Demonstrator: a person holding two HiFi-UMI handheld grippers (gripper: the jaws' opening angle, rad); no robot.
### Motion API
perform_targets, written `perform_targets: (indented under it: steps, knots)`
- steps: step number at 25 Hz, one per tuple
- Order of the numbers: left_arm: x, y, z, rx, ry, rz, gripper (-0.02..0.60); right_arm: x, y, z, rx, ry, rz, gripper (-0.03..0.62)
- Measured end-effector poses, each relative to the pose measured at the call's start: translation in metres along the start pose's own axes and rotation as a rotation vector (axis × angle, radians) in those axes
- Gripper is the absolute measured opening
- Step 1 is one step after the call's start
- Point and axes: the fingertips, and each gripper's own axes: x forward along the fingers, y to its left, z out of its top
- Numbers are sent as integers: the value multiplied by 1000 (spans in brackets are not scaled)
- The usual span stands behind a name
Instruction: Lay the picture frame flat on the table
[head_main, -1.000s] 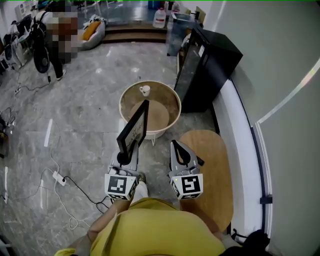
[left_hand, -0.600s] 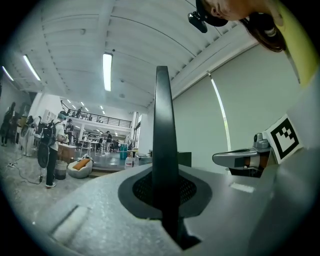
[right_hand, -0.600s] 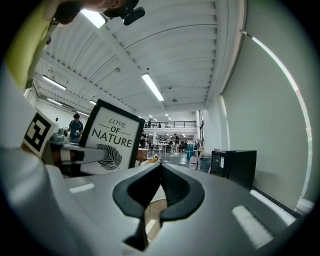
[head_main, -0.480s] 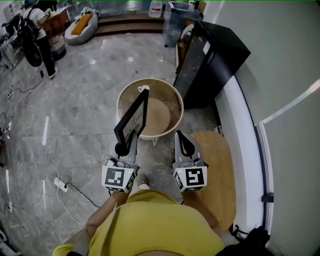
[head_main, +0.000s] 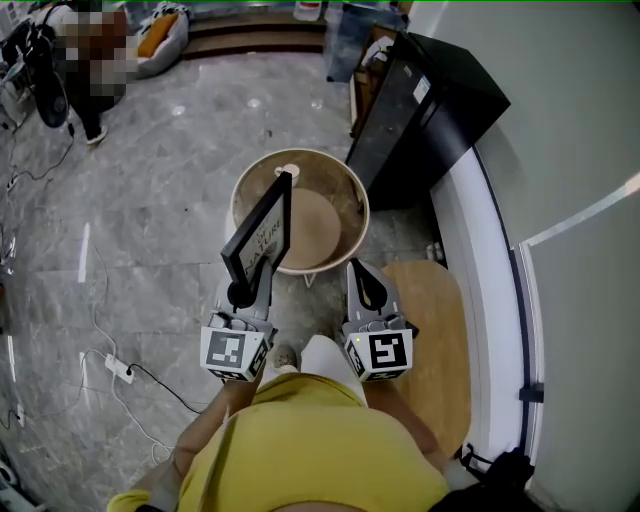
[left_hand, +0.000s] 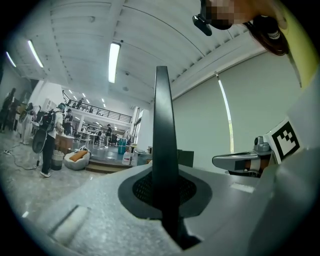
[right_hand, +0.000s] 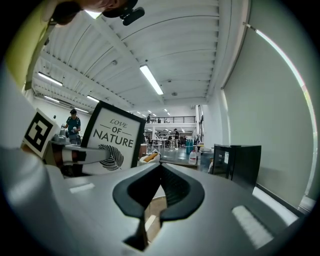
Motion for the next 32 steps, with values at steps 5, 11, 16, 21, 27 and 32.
perform_targets:
  steps: [5, 11, 16, 21, 27, 32]
  knots:
    - [18, 14, -8, -7, 7, 15, 6, 32, -5, 1, -2, -5, 32, 0]
    - [43, 21, -13, -12, -26, -16, 6, 64, -11, -10, -9, -21, 62, 0]
    - [120, 24, 3, -20, -27, -35, 6, 126, -59, 4, -9, -24, 82, 0]
    - [173, 24, 7, -24, -6, -23, 6, 169, -100, 5, -2, -15, 101, 0]
    - [229, 21, 3, -10, 24, -20, 6, 207, -143, -5, 29, -4, 125, 0]
    - [271, 9, -1, -9, 22, -43, 6, 233, -176, -19, 62, 9, 155, 0]
